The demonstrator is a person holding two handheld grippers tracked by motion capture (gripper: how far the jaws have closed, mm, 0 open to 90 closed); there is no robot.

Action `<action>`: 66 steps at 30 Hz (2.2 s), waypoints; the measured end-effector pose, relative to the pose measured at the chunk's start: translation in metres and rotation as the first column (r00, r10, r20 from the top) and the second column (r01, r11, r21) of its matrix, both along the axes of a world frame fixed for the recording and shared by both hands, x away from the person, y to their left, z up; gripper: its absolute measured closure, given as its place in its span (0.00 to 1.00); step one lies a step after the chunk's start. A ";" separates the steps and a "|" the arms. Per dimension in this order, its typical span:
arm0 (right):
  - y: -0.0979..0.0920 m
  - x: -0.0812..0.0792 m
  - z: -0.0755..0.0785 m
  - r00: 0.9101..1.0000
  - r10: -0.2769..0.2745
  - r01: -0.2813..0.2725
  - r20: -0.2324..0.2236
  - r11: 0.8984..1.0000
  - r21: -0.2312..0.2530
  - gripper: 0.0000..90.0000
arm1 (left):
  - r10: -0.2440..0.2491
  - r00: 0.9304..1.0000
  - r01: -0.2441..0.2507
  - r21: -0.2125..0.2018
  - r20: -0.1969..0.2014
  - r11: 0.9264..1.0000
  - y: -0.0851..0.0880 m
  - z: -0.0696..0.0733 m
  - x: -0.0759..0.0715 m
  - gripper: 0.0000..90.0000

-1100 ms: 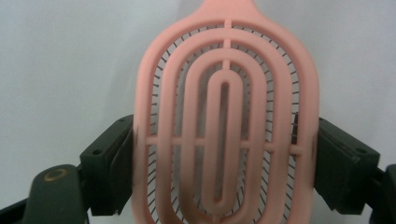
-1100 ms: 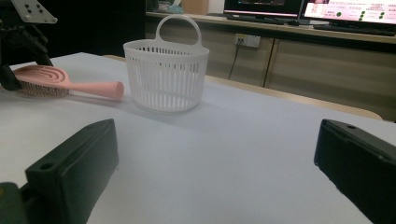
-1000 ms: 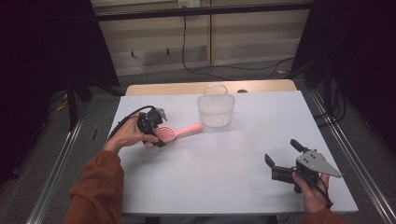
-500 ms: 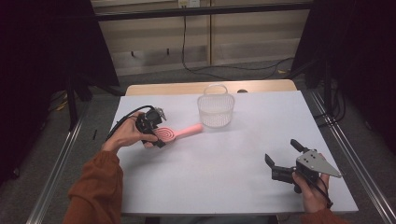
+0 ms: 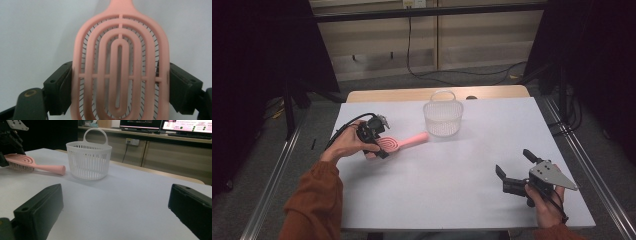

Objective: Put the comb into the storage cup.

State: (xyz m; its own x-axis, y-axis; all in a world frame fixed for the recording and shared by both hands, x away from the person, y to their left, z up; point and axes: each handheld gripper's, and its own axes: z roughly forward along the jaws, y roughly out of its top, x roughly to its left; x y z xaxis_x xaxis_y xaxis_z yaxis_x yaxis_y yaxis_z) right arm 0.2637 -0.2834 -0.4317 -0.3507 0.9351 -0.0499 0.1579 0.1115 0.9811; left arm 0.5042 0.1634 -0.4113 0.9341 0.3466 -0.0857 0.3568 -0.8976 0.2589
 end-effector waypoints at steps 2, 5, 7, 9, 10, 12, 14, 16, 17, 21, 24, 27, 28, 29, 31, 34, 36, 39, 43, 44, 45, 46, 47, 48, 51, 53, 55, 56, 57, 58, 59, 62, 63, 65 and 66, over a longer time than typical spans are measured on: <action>0.000 0.000 0.000 1.000 0.002 -0.002 0.001 1.000 0.000 0.00 | -0.009 1.000 0.009 -0.002 -0.002 1.000 -0.001 -0.001 0.000 0.21; 0.000 0.000 0.000 1.000 0.000 0.000 0.001 1.000 -0.001 0.00 | -0.019 1.000 0.019 -0.009 0.014 1.000 0.000 0.001 0.001 0.20; 0.000 0.000 0.000 1.000 -0.001 0.001 -0.001 1.000 -0.001 0.00 | -0.018 1.000 0.018 -0.005 0.022 1.000 -0.001 0.002 0.001 0.20; 0.000 0.000 0.000 1.000 -0.001 0.001 0.000 1.000 -0.001 0.00 | -0.012 1.000 0.012 -0.005 0.026 1.000 -0.001 0.000 0.001 0.19; 0.000 0.000 0.000 1.000 0.001 -0.001 0.001 1.000 0.000 0.00 | -0.009 1.000 0.009 0.000 0.022 1.000 -0.002 0.000 0.001 0.18; 0.000 0.000 0.000 1.000 0.001 -0.001 0.001 1.000 0.000 0.00 | -0.011 1.000 0.011 0.010 0.028 1.000 -0.003 -0.003 0.001 0.16; 0.000 0.000 0.000 1.000 0.001 -0.001 0.001 1.000 0.000 0.00 | -0.017 1.000 0.017 0.014 0.025 1.000 -0.004 -0.004 0.001 0.17; 0.000 0.000 0.000 1.000 0.001 -0.001 0.001 1.000 0.000 0.00 | -0.035 0.999 0.034 0.035 0.027 0.999 -0.005 -0.003 0.002 0.16; 0.000 0.000 0.000 1.000 0.001 -0.001 0.001 1.000 0.000 0.00 | -0.056 0.998 0.055 0.053 0.027 0.997 -0.005 -0.002 0.003 0.17; 0.000 0.000 0.000 1.000 0.000 0.000 0.000 1.000 -0.001 0.00 | -0.054 0.998 0.053 0.059 0.021 0.997 -0.008 -0.002 0.003 0.19; 0.000 0.000 0.000 1.000 0.000 0.000 0.000 1.000 -0.002 0.00 | -0.066 0.998 0.065 0.072 0.020 0.995 -0.009 -0.002 0.002 0.19; 0.000 0.000 0.000 1.000 0.002 -0.002 0.004 1.000 0.001 0.00 | -0.059 0.998 0.057 0.073 0.023 0.996 -0.009 -0.002 0.001 0.19; 0.000 0.000 0.000 1.000 0.002 -0.002 0.003 1.000 0.001 0.00 | -0.066 0.998 0.064 0.080 0.024 0.995 -0.008 -0.002 0.001 0.20; 0.000 0.000 0.000 1.000 0.003 -0.003 0.003 1.000 0.002 0.00 | -0.064 0.998 0.062 0.076 0.027 0.995 -0.008 -0.001 0.001 0.20; 0.000 0.000 0.000 1.000 0.002 -0.002 0.003 1.000 0.001 0.00 | -0.061 0.997 0.058 0.059 0.037 0.997 -0.007 0.000 0.000 0.20; 0.000 0.000 0.000 1.000 0.002 -0.002 0.001 1.000 0.000 0.00 | -0.051 0.997 0.049 0.033 0.054 0.998 -0.007 0.004 -0.001 0.21; 0.000 0.000 0.000 1.000 0.003 -0.003 0.001 1.000 -0.001 0.00 | -0.057 0.997 0.055 0.031 0.052 0.998 -0.006 0.005 -0.001 0.21; 0.000 0.000 0.000 1.000 0.001 -0.001 0.002 1.000 0.000 0.00 | -0.016 0.998 0.017 -0.011 0.053 1.000 -0.005 0.006 -0.003 0.21; 0.000 0.000 0.000 1.000 0.001 -0.001 0.003 1.000 0.001 0.00 | -0.008 0.999 0.010 -0.036 0.053 0.999 -0.004 0.011 -0.003 0.21; 0.000 0.000 0.000 1.000 0.001 -0.001 0.003 1.000 0.001 0.00 | -0.007 0.998 0.010 -0.047 0.055 0.999 -0.004 0.012 -0.003 0.21; 0.000 0.000 0.000 1.000 0.002 -0.002 0.004 1.000 0.002 0.00 | 0.001 0.998 0.002 -0.054 0.057 0.999 -0.003 0.012 -0.004 0.21; 0.000 0.000 0.000 1.000 0.003 -0.003 0.003 1.000 0.001 0.00 | 0.001 0.998 0.002 -0.057 0.061 0.998 -0.003 0.013 -0.004 0.21; 0.000 0.000 0.000 1.000 0.002 -0.002 0.004 1.000 0.003 0.00 | -0.004 0.998 0.007 -0.063 0.062 0.998 -0.003 0.014 -0.004 0.21; 0.000 0.000 0.000 1.000 0.003 -0.003 0.004 1.000 0.001 0.00 | -0.001 0.999 0.004 -0.060 0.053 0.998 -0.002 0.014 -0.004 0.21; 0.000 0.000 0.000 1.000 0.001 -0.001 0.003 1.000 0.001 0.00 | 0.000 0.999 0.002 -0.045 0.043 0.999 -0.003 0.012 -0.004 0.21; 0.000 0.000 0.000 1.000 0.001 -0.001 0.004 1.000 0.001 0.00 | 0.000 1.000 0.001 -0.033 0.031 0.999 -0.003 0.010 -0.003 0.21; 0.000 0.000 0.000 1.000 0.001 -0.001 0.002 1.000 0.000 0.00 | -0.008 0.999 0.009 -0.011 0.031 1.000 -0.004 0.007 -0.003 0.21; 0.000 0.000 0.000 1.000 0.001 -0.001 0.002 1.000 0.000 0.00 | -0.003 1.000 0.003 0.001 0.025 1.000 -0.004 0.005 -0.003 0.21; 0.000 0.000 0.000 1.000 0.003 -0.003 0.004 1.000 0.001 0.00 | -0.005 0.999 0.005 0.012 0.032 1.000 -0.005 0.002 -0.004 0.21; 0.000 0.000 0.000 1.000 0.002 -0.002 0.004 1.000 0.001 0.00 | -0.002 1.000 0.001 0.020 0.027 1.000 -0.005 0.001 -0.003 0.21; 0.000 0.000 0.000 1.000 0.003 -0.003 0.004 1.000 0.001 0.00 | -0.005 1.000 0.005 0.021 0.017 1.000 -0.005 0.001 -0.002 0.21; 0.000 0.000 0.000 1.000 0.001 -0.001 0.004 1.000 0.001 0.00 | -0.036 0.999 0.035 0.052 0.019 0.998 -0.003 0.004 0.000 0.21; 0.000 0.000 0.000 1.000 0.002 -0.002 0.004 1.000 0.001 0.00 | 0.001 1.000 -0.001 0.025 0.015 1.000 -0.004 0.003 -0.002 0.21; 0.000 0.000 0.000 1.000 0.002 -0.002 0.005 1.000 0.000 0.00 | -0.017 1.000 0.016 0.043 0.015 0.999 -0.002 0.002 -0.001 0.20; 0.000 0.000 0.000 1.000 0.001 -0.001 0.005 1.000 0.001 0.00 | -0.026 1.000 0.025 0.049 0.007 0.998 -0.002 0.002 -0.001 0.20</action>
State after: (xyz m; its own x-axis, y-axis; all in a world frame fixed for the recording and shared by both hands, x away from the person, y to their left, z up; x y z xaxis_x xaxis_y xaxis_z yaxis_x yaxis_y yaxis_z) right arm 0.2633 -0.2838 -0.4319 -0.3518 0.9347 -0.0511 0.1529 0.1113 0.9820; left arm 0.5037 0.1617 -0.4093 0.9431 0.3264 -0.0626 0.3321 -0.9179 0.2172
